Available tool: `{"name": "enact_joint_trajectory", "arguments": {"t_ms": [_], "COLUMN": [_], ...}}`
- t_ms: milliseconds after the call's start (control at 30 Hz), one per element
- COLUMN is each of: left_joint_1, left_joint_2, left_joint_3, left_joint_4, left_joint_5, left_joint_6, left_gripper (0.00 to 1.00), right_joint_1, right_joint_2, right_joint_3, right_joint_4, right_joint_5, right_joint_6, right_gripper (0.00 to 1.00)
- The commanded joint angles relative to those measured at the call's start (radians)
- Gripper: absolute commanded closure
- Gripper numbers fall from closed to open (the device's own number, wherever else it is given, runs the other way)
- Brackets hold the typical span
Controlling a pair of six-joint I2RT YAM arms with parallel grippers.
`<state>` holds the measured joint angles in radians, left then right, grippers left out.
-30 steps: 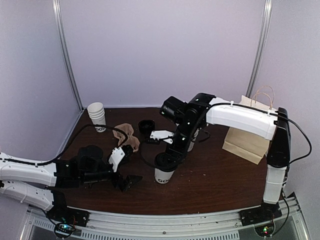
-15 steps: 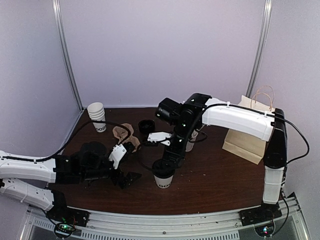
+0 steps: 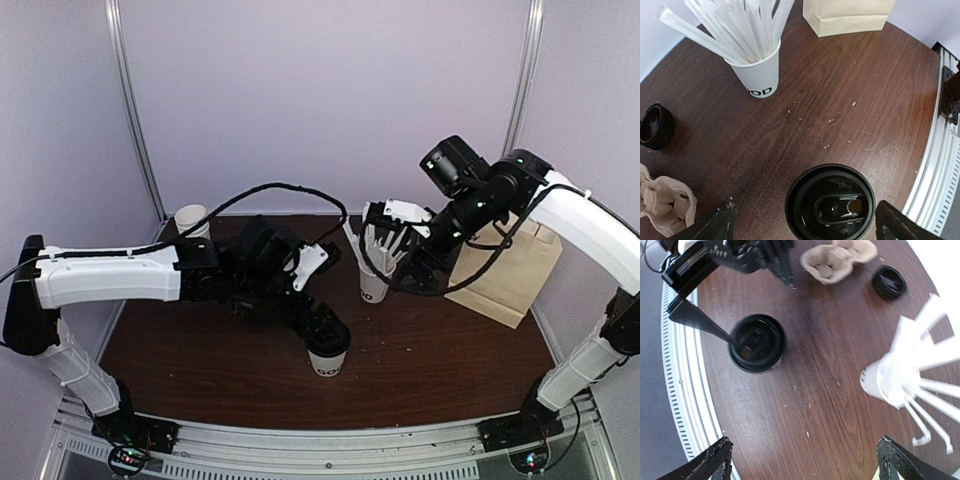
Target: Pack the takeout coffee
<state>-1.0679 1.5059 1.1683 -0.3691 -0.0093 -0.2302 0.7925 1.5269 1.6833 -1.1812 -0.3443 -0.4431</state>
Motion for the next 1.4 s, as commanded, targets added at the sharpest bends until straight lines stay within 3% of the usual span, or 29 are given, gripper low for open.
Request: {"name": "enact_joint_trajectory", "arguments": {"t_ms": [0, 133, 267, 733, 1100, 1200, 1367], "left_joint_1": [-0.005, -0.011, -0.014, -0.03, -0.032, -0.033, -0.036], "left_joint_2": [0.112, 0.161, 0.191, 0.245, 0.255, 0.257, 0.275], "left_joint_3": [0.145, 0.199, 0.236, 0.245, 0.228, 0.227, 0.229], "left_joint_4": [-0.21, -0.251, -0.28, -0.297, -0.265, -0.26, -0.257], "left_joint_5": [0.035, 0.072, 0.1, 0.128, 0.121, 0.109, 0.092], "left_joint_6": [0.012, 0.021, 0.03, 0.046, 0.055, 0.052, 0.057], "left_gripper": [0.02, 0.02, 0.02, 0.05, 0.2, 0.15, 0.15], "right_joint_1": [-0.118, -0.237, -0.279, -0.285, -0.286, -0.288, -0.288], "right_joint_2": [-0.092, -0.153, -0.174, -0.147, -0.145, -0.146, -0.148], "right_joint_3": [-0.092, -0.149, -0.181, -0.181, -0.188, -0.189, -0.19], "right_joint_4": [0.055, 0.097, 0.119, 0.13, 0.137, 0.137, 0.138], "right_joint_5": [-0.085, -0.175, -0.212, -0.254, -0.252, -0.252, -0.255], "right_joint_6": [0.006, 0.039, 0.049, 0.059, 0.059, 0.061, 0.061], "right_gripper": [0.0, 0.0, 0.0, 0.0, 0.0, 0.0, 0.0]}}
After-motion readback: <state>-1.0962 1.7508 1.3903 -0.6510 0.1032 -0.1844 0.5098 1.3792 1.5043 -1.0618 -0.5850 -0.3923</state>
